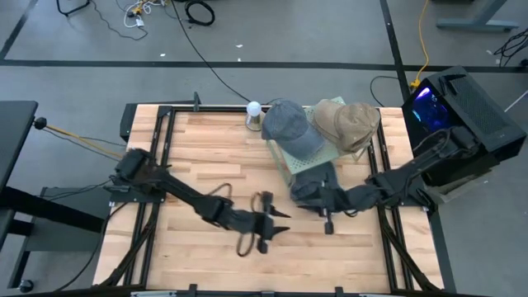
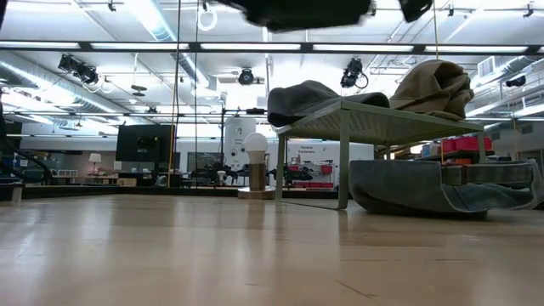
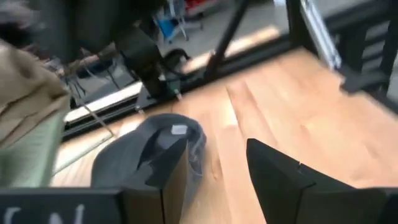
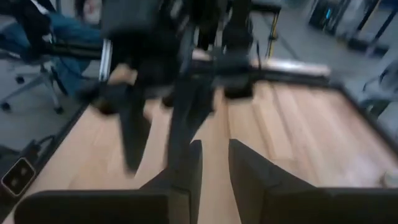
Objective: Stack caps on shelf
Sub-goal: Stack the black cap on the black cap on the shelf
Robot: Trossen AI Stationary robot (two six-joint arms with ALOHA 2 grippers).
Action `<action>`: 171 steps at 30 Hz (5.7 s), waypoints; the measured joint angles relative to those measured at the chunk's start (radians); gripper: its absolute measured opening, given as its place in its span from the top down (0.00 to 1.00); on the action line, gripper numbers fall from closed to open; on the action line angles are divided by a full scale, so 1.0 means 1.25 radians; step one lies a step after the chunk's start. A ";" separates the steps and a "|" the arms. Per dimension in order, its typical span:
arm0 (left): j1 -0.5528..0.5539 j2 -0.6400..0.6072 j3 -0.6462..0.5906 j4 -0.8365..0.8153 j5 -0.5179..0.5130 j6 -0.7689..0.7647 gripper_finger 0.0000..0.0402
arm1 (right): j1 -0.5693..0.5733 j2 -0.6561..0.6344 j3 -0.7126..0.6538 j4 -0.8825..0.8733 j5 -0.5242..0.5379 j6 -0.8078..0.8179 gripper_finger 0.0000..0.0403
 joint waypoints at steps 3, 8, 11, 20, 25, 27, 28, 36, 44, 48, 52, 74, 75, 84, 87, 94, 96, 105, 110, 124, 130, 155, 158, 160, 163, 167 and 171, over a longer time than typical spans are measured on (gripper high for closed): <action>0.010 0.074 0.122 -0.119 -0.015 0.004 0.58 | 0.017 -0.027 -0.027 0.068 0.021 -0.075 0.80; 0.054 0.180 0.316 -0.302 0.024 -0.045 0.58 | 0.032 -0.060 -0.045 0.093 0.025 -0.127 0.80; 0.083 0.232 0.393 -0.358 0.073 -0.060 0.58 | 0.042 -0.069 -0.046 0.080 0.025 -0.134 0.80; 0.145 0.323 0.441 -0.392 0.098 -0.084 0.58 | 0.085 -0.151 -0.047 0.033 0.026 -0.170 0.80; 0.173 0.359 0.440 -0.389 0.158 -0.122 0.58 | 0.095 -0.176 -0.047 0.017 0.026 -0.176 0.80; 0.182 0.368 0.440 -0.389 0.161 -0.128 0.58 | 0.095 -0.173 -0.047 0.008 0.026 -0.176 0.80; 0.186 0.368 0.440 -0.395 0.161 -0.132 0.58 | 0.095 -0.172 -0.047 0.007 0.026 -0.175 0.80; 0.198 0.367 0.440 -0.403 0.260 -0.171 0.65 | 0.095 -0.169 -0.047 0.004 0.026 -0.176 0.80; 0.198 0.367 0.440 -0.470 0.361 -0.185 0.96 | 0.095 -0.169 -0.047 0.005 0.026 -0.172 0.80; 0.198 0.367 0.440 -0.471 0.519 -0.186 0.95 | 0.095 -0.169 -0.047 0.005 0.023 -0.170 0.80; 0.196 0.357 0.440 -0.461 0.644 -0.188 0.98 | 0.095 -0.169 -0.047 0.004 0.023 -0.170 0.80; 0.106 0.180 0.435 -0.523 0.497 -0.165 0.98 | 0.095 -0.168 -0.046 0.005 -0.038 -0.149 0.80; 0.099 0.175 0.435 -0.537 0.501 -0.164 0.98 | 0.095 -0.168 -0.046 0.005 -0.038 -0.149 0.80; 0.072 0.139 0.434 -0.656 0.429 -0.202 0.98 | 0.095 -0.165 -0.046 0.014 -0.038 -0.147 0.80; 0.065 0.115 0.434 -0.708 0.380 -0.211 0.98 | 0.095 -0.163 -0.046 0.015 -0.038 -0.148 0.80; 0.028 0.056 0.434 -0.808 0.199 -0.248 0.97 | 0.095 -0.163 -0.046 0.018 -0.038 -0.148 0.80; 0.014 0.040 0.424 -0.828 0.158 -0.267 0.97 | 0.095 -0.163 -0.046 0.017 -0.038 -0.148 0.80; -0.025 -0.141 0.128 -0.653 0.013 -0.438 0.96 | 0.095 -0.163 -0.046 0.019 -0.038 -0.142 0.80; -0.031 -0.289 -0.046 -0.552 -0.001 -0.551 0.97 | 0.095 -0.163 -0.046 0.031 -0.038 -0.123 0.80; -0.106 -0.549 -0.259 -0.423 -0.221 -0.674 0.97 | 0.094 -0.024 -0.046 0.342 0.018 -0.274 0.80; -0.095 -0.533 -0.262 -0.376 -0.225 -0.688 0.96 | 0.082 0.040 -0.046 0.425 0.043 -0.365 0.80; -0.066 -0.529 -0.262 -0.128 -0.252 -0.686 0.93 | -0.004 0.184 -0.046 0.525 -0.052 -0.557 0.80; -0.066 -0.529 -0.261 -0.107 -0.252 -0.686 0.94 | -0.005 0.184 -0.046 0.511 -0.052 -0.540 0.78; -0.066 -0.529 -0.261 -0.102 -0.252 -0.686 0.94 | -0.005 0.184 -0.046 0.507 -0.052 -0.524 0.74; -0.066 -0.529 -0.261 -0.101 -0.252 -0.684 0.94 | -0.005 0.184 -0.046 0.491 -0.061 -0.488 0.65; -0.066 -0.529 -0.261 -0.098 -0.247 -0.661 0.93 | -0.005 0.183 -0.046 0.469 -0.055 -0.463 0.49; -0.066 -0.529 -0.261 -0.098 -0.246 -0.659 0.93 | -0.005 0.194 -0.046 0.463 -0.024 -0.553 0.38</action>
